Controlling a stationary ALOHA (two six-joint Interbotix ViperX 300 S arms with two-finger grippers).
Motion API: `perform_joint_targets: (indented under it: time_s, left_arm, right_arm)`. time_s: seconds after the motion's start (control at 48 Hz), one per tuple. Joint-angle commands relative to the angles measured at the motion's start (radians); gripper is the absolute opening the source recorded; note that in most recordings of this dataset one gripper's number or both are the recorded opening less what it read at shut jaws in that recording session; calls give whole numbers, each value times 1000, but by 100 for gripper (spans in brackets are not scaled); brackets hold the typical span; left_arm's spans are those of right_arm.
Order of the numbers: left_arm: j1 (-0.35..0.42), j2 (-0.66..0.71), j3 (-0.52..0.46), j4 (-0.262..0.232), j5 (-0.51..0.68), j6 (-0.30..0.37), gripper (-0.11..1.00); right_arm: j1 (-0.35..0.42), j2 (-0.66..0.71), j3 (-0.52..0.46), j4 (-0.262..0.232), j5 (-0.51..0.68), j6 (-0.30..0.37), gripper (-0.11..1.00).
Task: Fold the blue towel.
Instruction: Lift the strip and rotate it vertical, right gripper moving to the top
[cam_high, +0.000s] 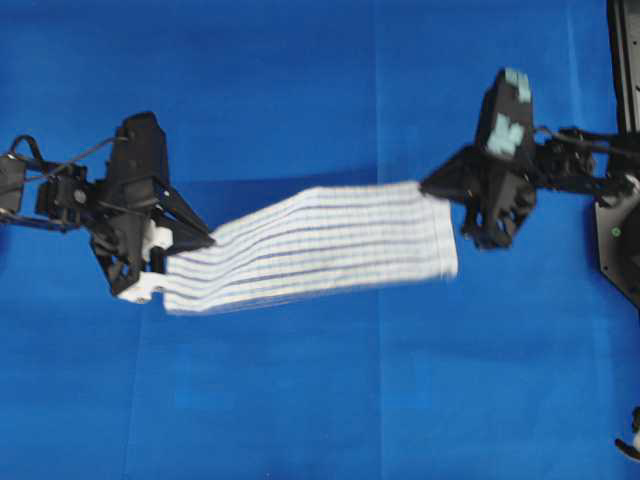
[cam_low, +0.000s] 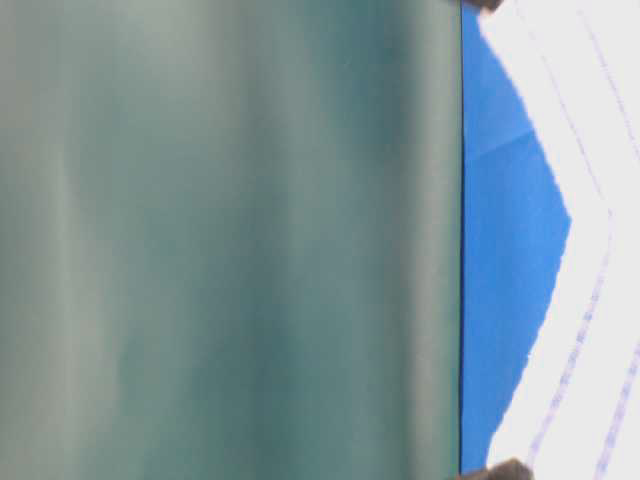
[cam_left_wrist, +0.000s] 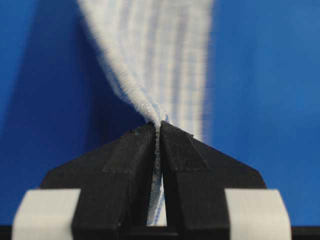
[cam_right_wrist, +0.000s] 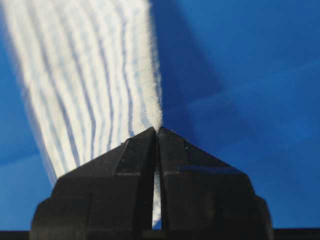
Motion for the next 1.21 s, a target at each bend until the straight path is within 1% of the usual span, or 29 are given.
perform_joint_targets:
  time_s: [0.0,0.063,0.167,0.334,0.542,0.646,0.959,1.084,1.188]
  left_arm:
    - [-25,12,-49,-2,-40,-26,2]
    - [-38,34,-80,-2,-63,-55,2]
    - [-49,67,-126,-2,-78,-77,2]
    - [-66,127,-215,-2,-86,-80,2]
    - [-72,213,-336,-2,-106,-75,2]
    - [-72,262,-396,0,-123,-74,2]
    - [-72,394,-558,0,-167,-74,2]
    - [-72,428,-594,-2,-167,-78,2]
    - [-72,448,-591,-9,-186,-87,2]
  right_arm:
    - [-61,14,-60,-41,-2,-2,1]
    - [-98,29,-87,-61,0,-2,1]
    - [-152,57,-137,-97,-2,-2,1]
    - [-199,104,-218,-158,-2,-2,1]
    - [-244,138,-305,-215,0,-2,1]
    - [-262,140,-322,-230,5,-2,1]
    - [-298,138,-327,-279,29,-3,1]
    - [-302,140,-330,-291,44,-3,1]
    - [-304,149,-339,-304,61,-3,1]
